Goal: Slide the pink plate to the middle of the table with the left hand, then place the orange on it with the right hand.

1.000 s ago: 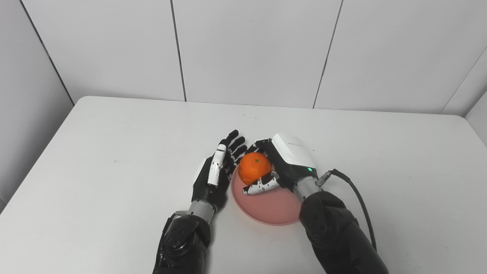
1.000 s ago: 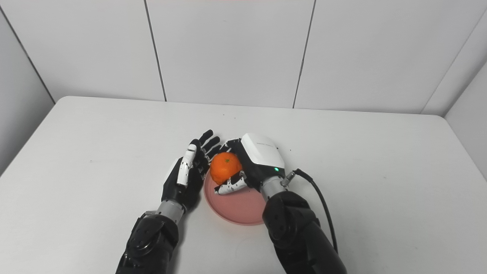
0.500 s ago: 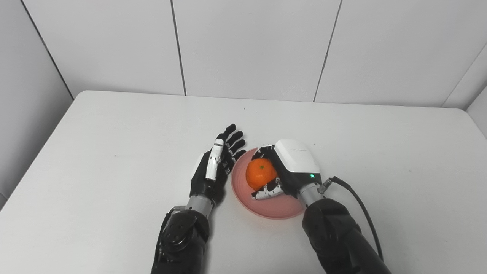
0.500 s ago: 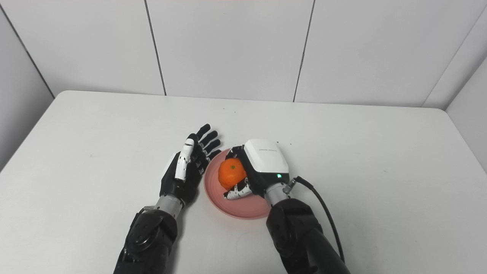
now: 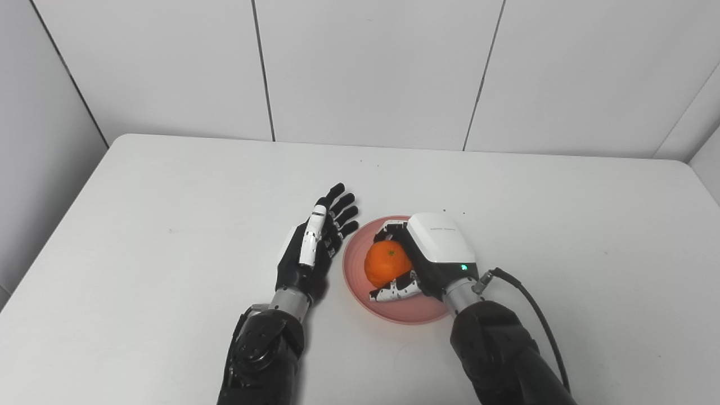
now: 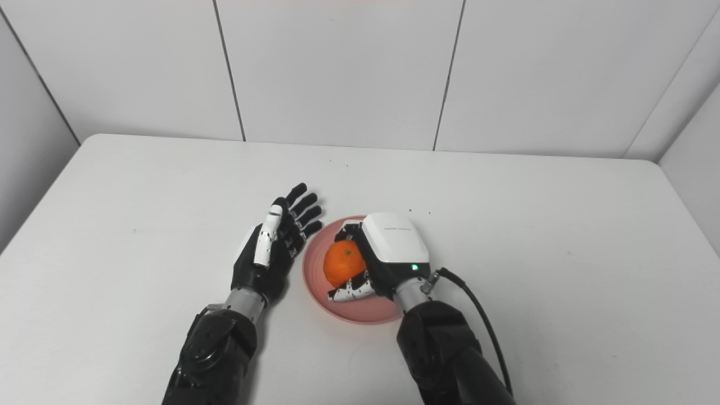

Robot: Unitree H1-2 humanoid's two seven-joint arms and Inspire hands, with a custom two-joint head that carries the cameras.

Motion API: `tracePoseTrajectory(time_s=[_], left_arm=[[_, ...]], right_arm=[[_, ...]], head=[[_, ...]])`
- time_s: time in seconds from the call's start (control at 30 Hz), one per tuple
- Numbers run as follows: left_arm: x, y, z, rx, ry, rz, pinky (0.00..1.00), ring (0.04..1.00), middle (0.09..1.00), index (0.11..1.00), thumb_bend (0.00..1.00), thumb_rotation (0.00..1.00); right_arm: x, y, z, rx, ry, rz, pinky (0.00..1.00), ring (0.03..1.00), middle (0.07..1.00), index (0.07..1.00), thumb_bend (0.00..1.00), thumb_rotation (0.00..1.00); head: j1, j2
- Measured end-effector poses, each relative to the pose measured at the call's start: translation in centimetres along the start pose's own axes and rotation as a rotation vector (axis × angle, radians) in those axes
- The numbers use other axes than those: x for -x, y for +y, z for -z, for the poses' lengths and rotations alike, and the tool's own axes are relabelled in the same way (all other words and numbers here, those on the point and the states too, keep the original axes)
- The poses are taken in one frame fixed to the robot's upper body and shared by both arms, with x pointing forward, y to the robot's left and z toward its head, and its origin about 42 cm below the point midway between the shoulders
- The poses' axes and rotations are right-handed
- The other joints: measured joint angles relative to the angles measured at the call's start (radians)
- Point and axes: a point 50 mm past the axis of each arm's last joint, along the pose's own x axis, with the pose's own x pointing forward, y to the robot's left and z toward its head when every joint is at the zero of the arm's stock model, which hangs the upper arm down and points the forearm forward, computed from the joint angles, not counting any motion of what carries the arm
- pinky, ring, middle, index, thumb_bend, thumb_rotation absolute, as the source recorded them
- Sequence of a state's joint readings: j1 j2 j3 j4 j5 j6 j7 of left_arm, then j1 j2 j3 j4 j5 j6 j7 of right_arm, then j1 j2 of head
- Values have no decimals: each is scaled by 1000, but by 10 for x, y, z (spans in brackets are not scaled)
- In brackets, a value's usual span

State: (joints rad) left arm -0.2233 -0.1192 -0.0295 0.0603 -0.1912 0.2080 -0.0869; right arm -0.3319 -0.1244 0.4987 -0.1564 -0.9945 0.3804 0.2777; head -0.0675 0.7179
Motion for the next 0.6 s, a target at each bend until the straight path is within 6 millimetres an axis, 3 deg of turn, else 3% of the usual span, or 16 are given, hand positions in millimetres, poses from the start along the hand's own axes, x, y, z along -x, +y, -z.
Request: tracePoseTrajectory(time_s=[0.07, 0.17, 0.4, 0.6], left_arm=[[0, 1, 0, -2, 0, 1, 900, 917, 925, 912, 393, 1000], [0, 1, 0, -4, 0, 1, 896, 918, 927, 912, 387, 1000], [0, 2, 0, -8, 0, 1, 894, 916, 925, 911, 381, 1000], [1, 3, -1, -15, 0, 1, 894, 917, 926, 913, 369, 1000]], right_arm=[[1, -2, -2, -5, 0, -10, 669, 762, 816, 839, 936, 338], [3, -6, -4, -11, -2, -15, 793, 842, 881, 908, 972, 401], [4, -8, -1, 1, 5, -49, 889, 935, 961, 995, 1000, 561], [7, -17, 4, -33, 7, -23, 895, 944, 972, 1000, 1000, 599]], head=[[-3, 0], [-9, -2], [-17, -2], [-21, -3]])
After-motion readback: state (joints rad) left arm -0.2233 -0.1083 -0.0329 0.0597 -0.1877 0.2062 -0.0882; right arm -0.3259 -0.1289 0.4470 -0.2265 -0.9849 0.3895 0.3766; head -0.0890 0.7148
